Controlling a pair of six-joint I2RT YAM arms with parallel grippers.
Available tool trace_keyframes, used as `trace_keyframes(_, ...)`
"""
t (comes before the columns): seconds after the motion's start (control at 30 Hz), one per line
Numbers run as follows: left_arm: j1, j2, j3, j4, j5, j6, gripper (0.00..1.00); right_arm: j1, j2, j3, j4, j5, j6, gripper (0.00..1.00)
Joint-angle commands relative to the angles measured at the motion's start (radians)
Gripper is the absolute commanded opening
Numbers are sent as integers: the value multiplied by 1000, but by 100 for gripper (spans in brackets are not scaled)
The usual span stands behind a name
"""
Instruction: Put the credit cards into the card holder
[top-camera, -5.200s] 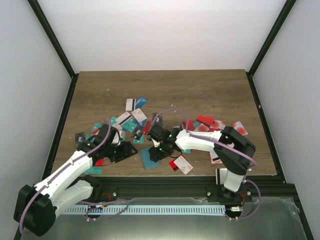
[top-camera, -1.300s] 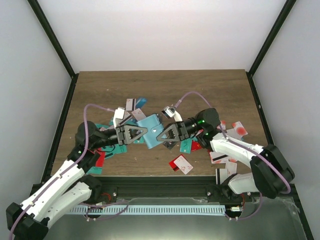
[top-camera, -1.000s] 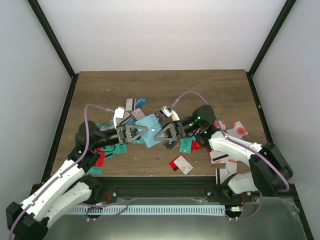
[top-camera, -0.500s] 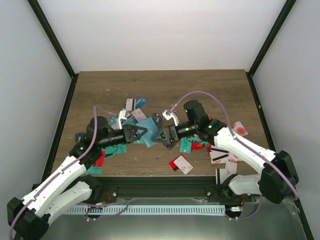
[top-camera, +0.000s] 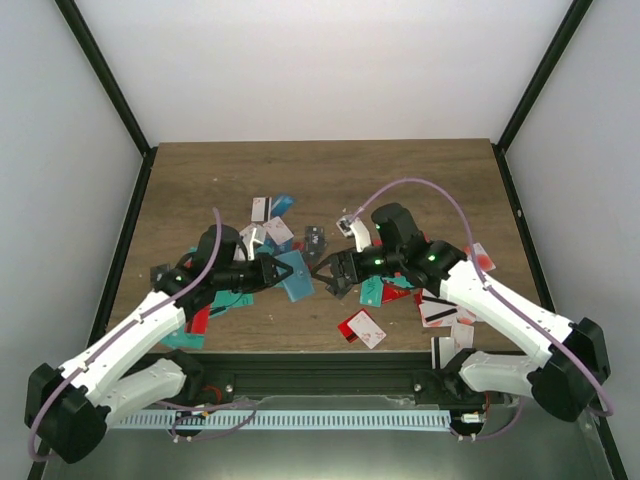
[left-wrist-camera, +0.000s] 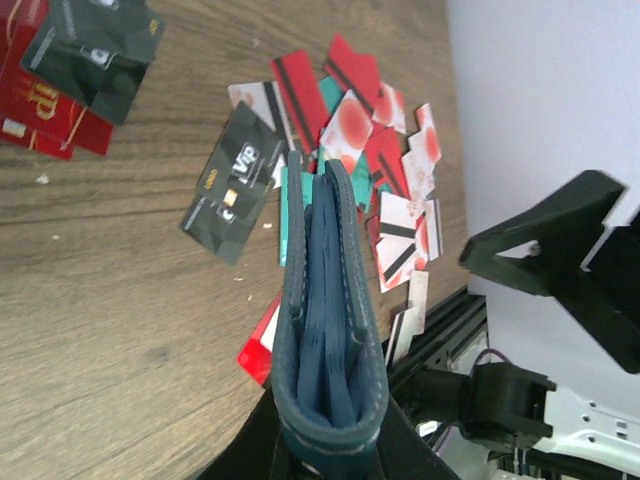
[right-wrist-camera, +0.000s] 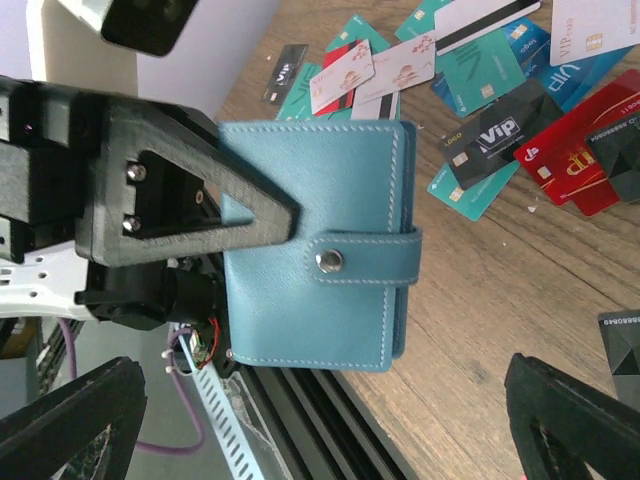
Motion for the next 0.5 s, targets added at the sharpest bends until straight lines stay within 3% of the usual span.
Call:
trace_keyframes(0.0,-10,21,33,-37,-12,19,4,54,41,91,-69,130,6,100)
trace_keyframes(0.47,-77,66,52,-30,-42,10,4,119,137,153,-86,203,53,100)
